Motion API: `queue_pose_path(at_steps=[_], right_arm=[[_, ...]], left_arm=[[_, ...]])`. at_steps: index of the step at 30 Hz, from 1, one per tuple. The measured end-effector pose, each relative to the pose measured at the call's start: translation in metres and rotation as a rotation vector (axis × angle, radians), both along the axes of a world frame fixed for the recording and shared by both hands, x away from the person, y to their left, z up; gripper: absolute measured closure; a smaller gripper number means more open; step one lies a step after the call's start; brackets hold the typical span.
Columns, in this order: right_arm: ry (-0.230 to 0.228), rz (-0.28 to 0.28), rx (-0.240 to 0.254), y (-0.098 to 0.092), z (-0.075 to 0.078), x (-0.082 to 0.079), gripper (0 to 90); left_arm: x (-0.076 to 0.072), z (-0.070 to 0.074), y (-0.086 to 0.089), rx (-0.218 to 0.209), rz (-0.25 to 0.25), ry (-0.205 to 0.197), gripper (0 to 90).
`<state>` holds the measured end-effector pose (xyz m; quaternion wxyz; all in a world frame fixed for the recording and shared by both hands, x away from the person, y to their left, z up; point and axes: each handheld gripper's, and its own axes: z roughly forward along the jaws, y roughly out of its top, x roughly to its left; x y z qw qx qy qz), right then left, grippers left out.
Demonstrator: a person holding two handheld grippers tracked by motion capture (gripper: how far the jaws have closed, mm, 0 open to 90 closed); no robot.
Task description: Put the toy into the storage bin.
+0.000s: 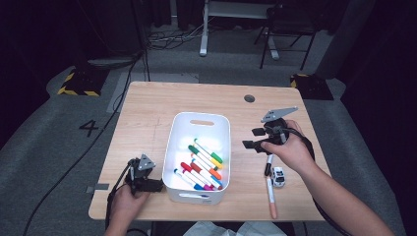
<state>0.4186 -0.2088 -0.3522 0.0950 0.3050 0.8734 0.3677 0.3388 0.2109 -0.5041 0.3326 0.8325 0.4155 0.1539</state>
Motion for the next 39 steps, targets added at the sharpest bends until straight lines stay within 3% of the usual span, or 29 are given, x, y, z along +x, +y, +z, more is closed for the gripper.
queue_pose_path(at_steps=[9,20,39], right_arm=[[0.048,-0.096,-0.019,-0.029,-0.016,0.014,36.9],[0.130,-0.203,-0.058,-0.058,-0.054,0.022,37.4],[0.207,-0.235,-0.090,-0.075,-0.106,0.018,35.3]], left_arm=[[0.000,0.000,0.000,-0.001,0.000,0.000,14.2],[0.000,0.000,0.000,0.000,0.002,0.002,14.2],[0.000,0.000,-0.001,-0.001,0.006,0.002,14.2]])
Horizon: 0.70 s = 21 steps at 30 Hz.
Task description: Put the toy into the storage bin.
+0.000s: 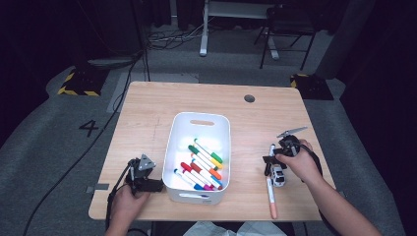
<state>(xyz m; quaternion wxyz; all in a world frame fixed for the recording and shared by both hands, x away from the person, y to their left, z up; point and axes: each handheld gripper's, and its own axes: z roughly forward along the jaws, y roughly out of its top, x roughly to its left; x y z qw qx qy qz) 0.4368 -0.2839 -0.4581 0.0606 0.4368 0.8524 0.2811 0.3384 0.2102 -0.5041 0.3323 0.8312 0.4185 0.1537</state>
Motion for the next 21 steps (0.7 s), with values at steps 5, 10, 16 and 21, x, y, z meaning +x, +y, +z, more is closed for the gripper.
queue_pose_path(at_steps=[5,10,16,21], right_arm=[[0.027,0.005,-0.004,0.004,-0.010,0.000,34.5],[0.035,0.018,-0.005,0.015,-0.016,0.003,35.6],[-0.010,0.033,-0.052,0.032,-0.016,0.008,50.9],[-0.036,0.061,-0.103,0.046,-0.015,0.012,71.5]], left_arm=[[0.000,0.000,0.000,0.000,0.001,0.000,14.2],[0.000,0.000,0.000,0.001,0.001,0.000,14.2],[0.000,0.000,0.000,0.000,0.002,-0.003,14.2],[0.000,0.000,0.000,0.000,0.002,-0.003,14.2]])
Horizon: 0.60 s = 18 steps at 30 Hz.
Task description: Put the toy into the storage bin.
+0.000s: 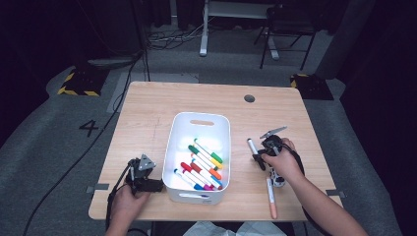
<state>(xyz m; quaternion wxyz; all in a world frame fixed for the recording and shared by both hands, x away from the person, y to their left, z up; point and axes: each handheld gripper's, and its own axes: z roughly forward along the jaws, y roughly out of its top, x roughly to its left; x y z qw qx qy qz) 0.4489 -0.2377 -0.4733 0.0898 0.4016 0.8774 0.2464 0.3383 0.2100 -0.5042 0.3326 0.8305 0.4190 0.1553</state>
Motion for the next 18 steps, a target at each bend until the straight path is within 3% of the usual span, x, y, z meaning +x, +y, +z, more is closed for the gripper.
queue_pose_path(at_steps=[8,18], right_arm=[[0.000,0.011,0.005,0.009,0.001,0.001,74.3],[-0.024,0.066,0.037,0.013,0.022,-0.009,74.6]], left_arm=[[0.000,0.000,0.000,0.001,-0.002,0.001,14.2],[0.000,0.000,0.000,0.001,0.000,-0.001,14.2]])
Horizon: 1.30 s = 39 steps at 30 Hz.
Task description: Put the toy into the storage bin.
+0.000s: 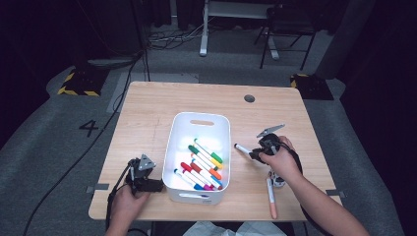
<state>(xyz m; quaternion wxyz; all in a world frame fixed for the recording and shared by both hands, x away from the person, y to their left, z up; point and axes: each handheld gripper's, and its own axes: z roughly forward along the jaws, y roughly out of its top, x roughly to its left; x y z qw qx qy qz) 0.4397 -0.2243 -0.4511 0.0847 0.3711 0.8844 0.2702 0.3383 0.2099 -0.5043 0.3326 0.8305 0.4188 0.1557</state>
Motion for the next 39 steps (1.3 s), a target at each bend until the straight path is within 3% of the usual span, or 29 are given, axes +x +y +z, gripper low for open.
queue_pose_path(at_steps=[4,11,12,13,14,18,20,21,23,24,25,29,31,33,35,38,39], right_arm=[[0.008,0.009,0.024,0.002,0.007,-0.004,74.8],[-0.018,0.036,0.057,0.001,0.022,-0.011,75.4],[-0.004,0.030,0.056,0.001,0.024,-0.012,75.8],[-0.008,0.038,0.062,0.001,0.025,-0.013,90.0],[-0.016,0.062,0.076,0.000,0.025,-0.014,90.0],[-0.003,0.105,-0.011,0.006,0.015,-0.016,89.1],[0.012,0.089,0.009,0.007,0.007,-0.017,65.9],[0.043,0.058,0.036,0.009,0.002,-0.019,52.4],[0.066,0.045,0.039,0.014,-0.006,-0.023,47.7],[0.051,0.054,0.003,0.016,-0.009,-0.028,48.6],[0.038,0.072,-0.017,0.016,-0.008,-0.032,48.6],[0.022,0.188,0.010,0.012,0.002,-0.043,46.4],[0.032,0.235,0.025,0.013,0.006,-0.053,45.9],[0.040,0.298,0.010,0.018,0.006,-0.062,47.2],[0.049,0.345,0.005,0.022,0.003,-0.069,52.4],[0.027,0.411,-0.035,0.025,-0.009,-0.068,61.5],[0.042,0.417,-0.041,0.026,-0.012,-0.069,65.4]], left_arm=[[0.000,0.000,0.000,0.000,0.000,0.001,14.2],[0.000,0.000,0.000,0.000,0.000,0.001,14.2],[0.000,0.000,0.000,0.000,0.000,0.001,14.2],[0.000,0.000,0.000,-0.001,0.000,0.001,14.2],[0.000,0.000,0.000,-0.001,0.000,0.000,14.2],[0.000,0.000,0.000,-0.001,0.000,0.001,14.2],[0.000,0.000,0.000,-0.001,-0.001,0.000,14.2],[0.000,0.000,0.000,-0.001,-0.001,0.000,14.2],[0.000,0.000,0.000,0.000,0.000,0.000,14.2],[0.000,0.000,0.000,0.000,0.000,0.001,14.2],[0.000,0.000,0.000,-0.002,0.000,-0.001,14.2],[0.000,0.000,0.000,-0.001,0.001,0.000,14.2],[0.000,0.000,0.000,-0.001,0.001,0.000,14.2],[0.000,0.000,0.000,-0.001,0.001,0.000,14.2],[0.000,0.000,0.000,-0.001,0.000,0.000,14.2],[0.000,0.000,0.000,-0.001,0.000,0.000,14.2],[0.000,0.000,0.000,-0.001,0.001,0.001,14.2]])
